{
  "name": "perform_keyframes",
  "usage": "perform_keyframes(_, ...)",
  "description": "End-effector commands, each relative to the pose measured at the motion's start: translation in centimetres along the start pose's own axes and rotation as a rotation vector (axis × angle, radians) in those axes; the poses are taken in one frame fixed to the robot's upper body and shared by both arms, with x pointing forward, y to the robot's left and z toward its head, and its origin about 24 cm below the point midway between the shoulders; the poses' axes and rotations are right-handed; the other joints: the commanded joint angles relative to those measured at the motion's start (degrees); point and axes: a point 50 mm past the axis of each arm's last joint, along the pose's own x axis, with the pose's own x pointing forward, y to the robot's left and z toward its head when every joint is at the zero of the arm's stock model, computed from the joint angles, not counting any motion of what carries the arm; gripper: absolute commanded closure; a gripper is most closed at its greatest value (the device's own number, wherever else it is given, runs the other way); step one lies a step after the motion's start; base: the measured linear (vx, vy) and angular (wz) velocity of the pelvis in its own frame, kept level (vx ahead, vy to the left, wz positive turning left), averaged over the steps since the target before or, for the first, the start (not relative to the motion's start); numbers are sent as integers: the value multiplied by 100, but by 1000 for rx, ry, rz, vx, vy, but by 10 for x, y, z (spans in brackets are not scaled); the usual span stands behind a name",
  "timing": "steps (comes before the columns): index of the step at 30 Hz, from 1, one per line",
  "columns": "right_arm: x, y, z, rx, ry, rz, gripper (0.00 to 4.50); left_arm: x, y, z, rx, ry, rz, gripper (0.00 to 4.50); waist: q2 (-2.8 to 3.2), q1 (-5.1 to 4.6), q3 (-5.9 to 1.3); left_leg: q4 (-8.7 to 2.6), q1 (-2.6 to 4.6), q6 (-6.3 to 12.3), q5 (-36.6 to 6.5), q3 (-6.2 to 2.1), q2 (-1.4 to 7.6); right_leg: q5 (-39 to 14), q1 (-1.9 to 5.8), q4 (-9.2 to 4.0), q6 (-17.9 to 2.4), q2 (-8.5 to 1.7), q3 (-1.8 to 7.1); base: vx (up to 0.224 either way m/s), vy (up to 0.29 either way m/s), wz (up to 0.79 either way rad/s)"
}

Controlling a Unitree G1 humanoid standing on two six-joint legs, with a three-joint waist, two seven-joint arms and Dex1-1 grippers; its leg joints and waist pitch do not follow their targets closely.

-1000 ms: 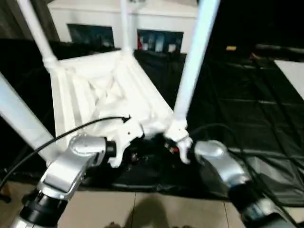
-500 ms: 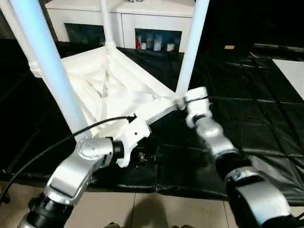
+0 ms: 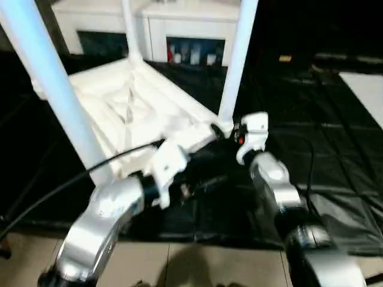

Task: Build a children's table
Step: Rotate table base

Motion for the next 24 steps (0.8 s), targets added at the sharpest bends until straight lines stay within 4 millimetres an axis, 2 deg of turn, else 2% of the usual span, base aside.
perform_keyframes(1, 1, 3, 11, -1, -41, 50, 36, -4, 2, 8, 15, -44, 11, 153, 56, 6, -361, -446, 9, 368, -1191, -48, 207, -899, 325, -375, -1118, -238, 248, 0, 0, 0)
perform_keyframes(2, -4, 4, 13, -2, -47, 66, 36, -8, 3, 6, 25, -32, 32, 153, 65, 2, -346, -464, 51, 264, -1461, -47, 201, -1222, 282, -410, -1134, -221, 255, 0, 0, 0)
perform_keyframes(3, -4, 4, 13, -2, -47, 66, 36, -8, 3, 6, 25, -32, 32, 153, 64, 5, -331, -480, 50, 237, -1572, -51, 204, -1373, 281, -435, -1091, -225, 254, 0, 0, 0)
perform_keyframes(5, -11, 5, 14, -3, -53, 87, 36, -13, 6, 6, 29, -42, 67, 123, 59, 25, -306, -495, 64, 160, -1795, -58, 205, -1746, 265, -481, -905, -238, 268, 0, 0, 0)
perform_keyframes(6, -18, 6, 16, -4, -54, 103, 36, -16, 10, 7, 14, -71, 112, 123, 51, -1, -291, -507, 48, 109, -1910, -70, 193, -1978, 265, -493, -818, -231, 267, 0, 0, 0)
perform_keyframes(7, -25, 8, 16, -25, -49, 107, 36, -20, 16, 9, 35, -101, 201, 104, 63, 19, -291, -507, 69, 68, -1980, -70, 199, -2136, 238, -524, -734, -243, 272, 0, 0, 0)
perform_keyframes(8, -25, 8, 16, -25, -49, 107, 36, -20, 16, 9, 35, -101, 201, 104, 60, 14, -287, -507, 69, 55, -2016, -77, 196, -2184, 233, -536, -718, -241, 272, 0, 0, 0)
perform_keyframes(9, -33, 13, 13, -32, -25, 122, 36, -24, 17, 10, 24, -134, 277, 89, 49, 11, -284, -512, 54, 40, -2017, -84, 194, -2221, 250, -552, -644, -232, 274, 0, 0, 0)
perform_keyframes(11, -38, 20, 10, -43, 13, 163, 36, -26, 14, 5, -12, -138, 274, 79, 11, 31, -288, -516, 30, 64, -1953, -102, 190, -2267, 267, -552, -557, -238, 274, 0, 0, 0)
perform_keyframes(12, -41, 25, 6, -63, 52, 205, 36, -28, 9, 0, -45, -113, 234, 68, 21, 18, -296, -527, 11, 81, -1940, -111, 194, -2325, 255, -556, -526, -242, 273, 0, 0, 0)
perform_keyframes(13, -41, 25, 6, -63, 52, 205, 36, -28, 9, 0, -45, -113, 234, 55, 18, 10, -301, -524, -1, 82, -1899, -122, 186, -2322, 267, -544, -522, -241, 270, 0, 0, 0)
perform_keyframes(14, -42, 27, 3, -86, 89, 226, 36, -32, 4, -5, -72, -71, 172, 55, -12, 8, -291, -528, -20, 107, -1871, -125, 184, -2396, 261, -545, -492, -245, 272, 0, 0, 0)
perform_keyframes(15, -41, 27, 1, -100, 116, 227, 36, -40, -1, -11, -108, -1, 90, 45, 4, 0, -289, -523, -16, 96, -1865, -127, 181, -2445, 245, -540, -504, -252, 281, 0, 0, 0)
perform_keyframes(16, -40, 26, 2, -96, 118, 220, 36, -44, -2, -12, -123, 24, 63, 45, -28, -7, -289, -524, -29, 109, -1852, -125, 171, -2482, 248, -537, -499, -253, 282, 0, 0, 0)
perform_keyframes(19, -39, 23, 5, -92, 120, 216, 36, -63, -7, -14, -155, 85, -53, 45, 4, -5, -287, -525, 7, 126, -1745, -122, 181, -2383, 214, -528, -566, -237, 298, 0, 0, 0)
perform_keyframes(20, -40, 22, 6, -93, 125, 216, 36, -71, -8, -13, -151, 90, -82, 45, 19, 0, -288, -529, 19, 113, -1711, -117, 191, -2200, 210, -515, -633, -228, 299, 0, 0, 0)
perform_keyframes(21, -41, 21, 7, -100, 133, 229, 36, -83, -5, -12, -128, 88, -76, 45, -3, 4, -276, -537, 12, 116, -1738, -115, 188, -2122, 222, -493, -681, -222, 297, 0, 0, 0)
perform_keyframes(22, -41, 21, 7, -101, 134, 232, 36, -85, -4, -12, -126, 87, -73, 45, 6, 4, -270, -543, 24, 108, -1779, -117, 188, -2150, 219, -504, -684, -220, 293, 0, 0, 0)
perform_keyframes(24, -42, 20, 7, -111, 141, 247, 36, -104, 2, -12, -121, 112, -56, 45, 19, 11, -268, -533, 64, 75, -1870, -98, 189, -2106, 196, -512, -713, -216, 303, 0, 0, 0)
